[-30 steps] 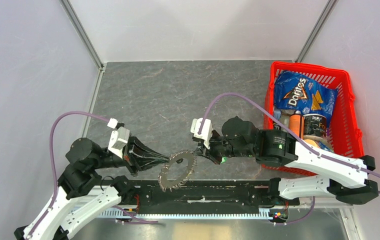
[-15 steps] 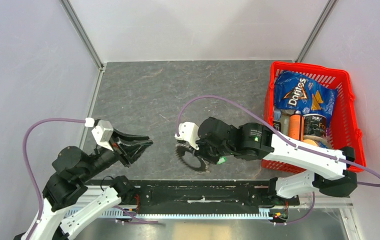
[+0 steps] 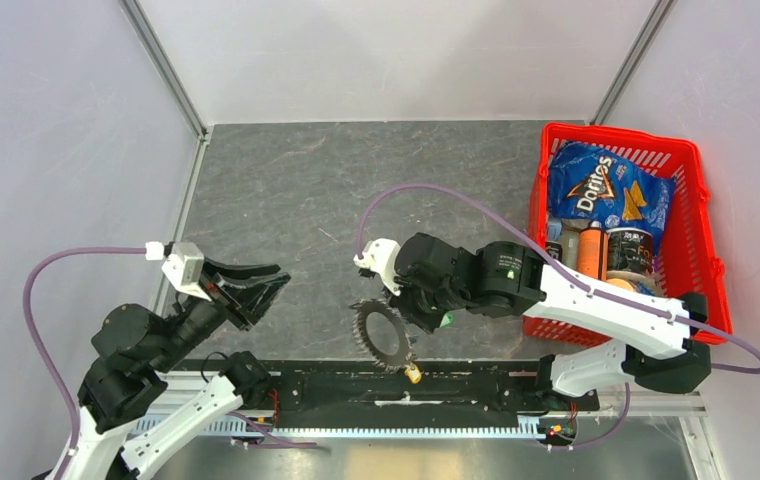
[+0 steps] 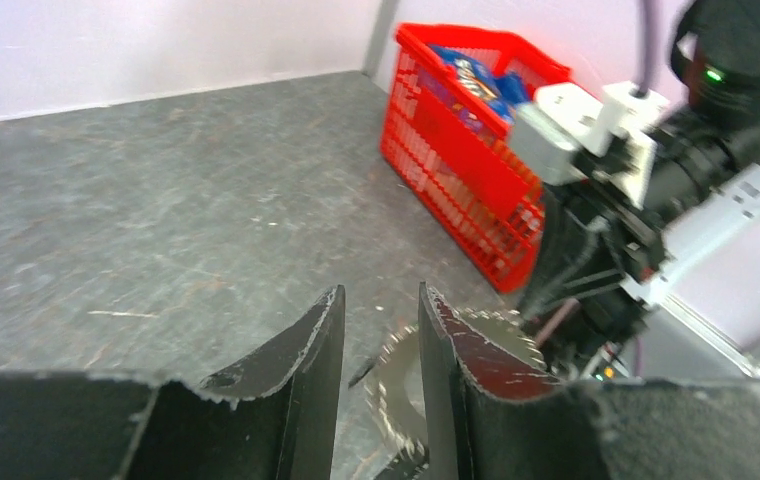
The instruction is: Put the keys on the keyring
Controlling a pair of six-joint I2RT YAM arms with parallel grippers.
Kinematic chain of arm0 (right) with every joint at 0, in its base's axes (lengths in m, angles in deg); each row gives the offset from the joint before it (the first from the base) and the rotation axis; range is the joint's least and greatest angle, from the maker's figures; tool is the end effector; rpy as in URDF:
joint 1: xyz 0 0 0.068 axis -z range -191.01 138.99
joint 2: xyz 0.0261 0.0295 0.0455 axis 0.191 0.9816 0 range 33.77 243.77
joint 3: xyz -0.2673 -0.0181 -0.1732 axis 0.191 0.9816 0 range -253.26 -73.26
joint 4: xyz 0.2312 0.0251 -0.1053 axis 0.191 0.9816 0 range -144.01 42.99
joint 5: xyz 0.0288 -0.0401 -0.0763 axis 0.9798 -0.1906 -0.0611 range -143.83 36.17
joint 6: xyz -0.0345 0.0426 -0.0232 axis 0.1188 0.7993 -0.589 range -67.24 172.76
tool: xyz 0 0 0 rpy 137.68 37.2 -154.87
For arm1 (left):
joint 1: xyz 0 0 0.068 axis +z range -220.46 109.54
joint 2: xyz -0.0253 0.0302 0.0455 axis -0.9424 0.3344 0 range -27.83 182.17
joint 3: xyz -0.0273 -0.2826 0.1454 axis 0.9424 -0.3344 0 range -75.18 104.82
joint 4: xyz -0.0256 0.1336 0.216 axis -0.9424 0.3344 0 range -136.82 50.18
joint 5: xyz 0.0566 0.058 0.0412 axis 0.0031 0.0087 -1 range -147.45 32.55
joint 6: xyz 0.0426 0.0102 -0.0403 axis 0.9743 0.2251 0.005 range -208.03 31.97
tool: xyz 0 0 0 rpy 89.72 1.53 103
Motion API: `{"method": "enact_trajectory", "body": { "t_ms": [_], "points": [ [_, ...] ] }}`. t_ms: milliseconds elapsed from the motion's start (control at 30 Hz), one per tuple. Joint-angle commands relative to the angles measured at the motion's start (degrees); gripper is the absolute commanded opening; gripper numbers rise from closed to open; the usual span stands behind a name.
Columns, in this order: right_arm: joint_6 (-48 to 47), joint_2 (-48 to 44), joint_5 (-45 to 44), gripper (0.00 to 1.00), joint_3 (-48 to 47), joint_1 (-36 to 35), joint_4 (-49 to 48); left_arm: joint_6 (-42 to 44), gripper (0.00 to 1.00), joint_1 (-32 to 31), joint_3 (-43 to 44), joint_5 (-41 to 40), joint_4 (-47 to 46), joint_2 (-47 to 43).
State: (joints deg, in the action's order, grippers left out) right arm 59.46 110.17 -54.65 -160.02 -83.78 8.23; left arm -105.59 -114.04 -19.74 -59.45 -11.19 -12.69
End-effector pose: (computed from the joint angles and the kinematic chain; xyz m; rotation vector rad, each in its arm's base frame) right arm 0.0725 0.2319 0.4257 -1.3937 2.1547 0.5528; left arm -0.0138 0.0153 0.4044 0.3195 1.5130 -0.8302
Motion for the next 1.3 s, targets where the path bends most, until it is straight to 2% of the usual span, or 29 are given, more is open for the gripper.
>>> {"method": "enact_trajectory", "body": {
  "t_ms": [0, 200, 467, 633, 867, 1100, 1267],
  "points": [
    [6.3, 1.4, 2.4, 0.0, -4.4, 1.4, -1.0, -2.3, 0.39, 0.2, 0.9, 14.2, -3.1, 5.2],
    [9.6, 3.0, 8.8, 0.0, -4.9, 5.6, -1.6, -2.6, 0.37, 0.2, 0.2, 28.8, -4.7, 9.3],
    [14.5, 4.0, 18.9, 0.0, -3.3, 13.0, -4.0, -3.4, 0.37, 0.2, -0.3, 35.4, -5.8, 10.4],
    [21.2, 3.0, 19.9, 0.0, -0.2, 15.4, -9.4, -7.7, 0.37, 0.2, -2.3, 39.3, -10.7, 10.9],
    [32.4, -0.8, 18.5, 0.0, 5.0, 16.3, -19.8, -8.2, 0.36, 0.2, -2.9, 37.8, -11.9, 11.5],
    [33.8, -3.5, 14.3, 0.0, 5.7, 16.3, -22.2, -8.8, 0.3, 0.2, -4.7, 30.4, -12.7, 13.2],
    [34.9, -5.4, 12.6, 0.0, 6.2, 16.3, -25.6, -8.1, 0.29, 0.2, -6.2, 27.0, -14.1, 13.3]
  ]
}}
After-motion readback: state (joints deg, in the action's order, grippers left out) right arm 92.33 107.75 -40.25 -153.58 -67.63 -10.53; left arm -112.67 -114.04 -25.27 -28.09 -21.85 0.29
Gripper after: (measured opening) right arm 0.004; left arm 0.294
